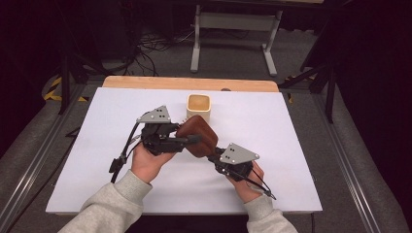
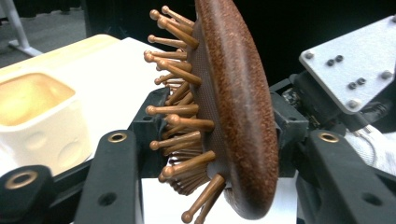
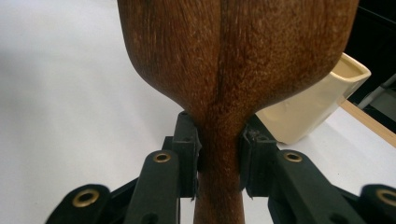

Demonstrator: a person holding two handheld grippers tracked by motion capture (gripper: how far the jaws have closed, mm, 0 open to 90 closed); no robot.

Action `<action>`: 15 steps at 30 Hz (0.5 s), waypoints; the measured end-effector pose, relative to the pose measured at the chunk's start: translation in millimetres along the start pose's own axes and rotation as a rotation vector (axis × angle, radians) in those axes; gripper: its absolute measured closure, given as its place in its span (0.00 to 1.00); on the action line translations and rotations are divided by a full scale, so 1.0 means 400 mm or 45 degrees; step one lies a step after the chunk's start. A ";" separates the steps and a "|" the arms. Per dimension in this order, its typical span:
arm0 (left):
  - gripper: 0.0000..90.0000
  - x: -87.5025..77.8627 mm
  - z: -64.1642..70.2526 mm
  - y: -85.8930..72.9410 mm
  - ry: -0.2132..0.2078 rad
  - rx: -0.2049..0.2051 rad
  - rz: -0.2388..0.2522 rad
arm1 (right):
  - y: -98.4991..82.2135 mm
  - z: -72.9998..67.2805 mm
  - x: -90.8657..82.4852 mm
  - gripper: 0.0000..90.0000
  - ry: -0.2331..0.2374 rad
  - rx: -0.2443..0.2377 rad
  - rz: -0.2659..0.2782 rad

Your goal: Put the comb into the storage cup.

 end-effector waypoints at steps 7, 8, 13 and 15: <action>0.64 0.009 0.015 0.013 -0.041 0.046 -0.022 | -0.003 0.001 0.002 0.79 0.008 0.006 0.003; 0.64 0.009 0.016 0.016 -0.040 0.045 -0.024 | -0.001 0.002 0.000 0.79 0.011 0.013 0.010; 0.65 0.014 0.026 0.036 -0.052 0.061 -0.033 | 0.003 0.010 -0.005 0.77 0.038 0.071 0.049; 0.65 0.015 0.028 0.040 -0.048 0.068 -0.040 | 0.006 0.012 -0.010 0.76 0.043 0.076 0.069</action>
Point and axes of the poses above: each handheld gripper's, and its own axes: x roughly forward along the jaws, y roughly out of its top, z roughly to its right, the point moved 1 cm from there along x, roughly forward along the jaws, and after that the axes turned 14 degrees about z, right-handed, at the moved point
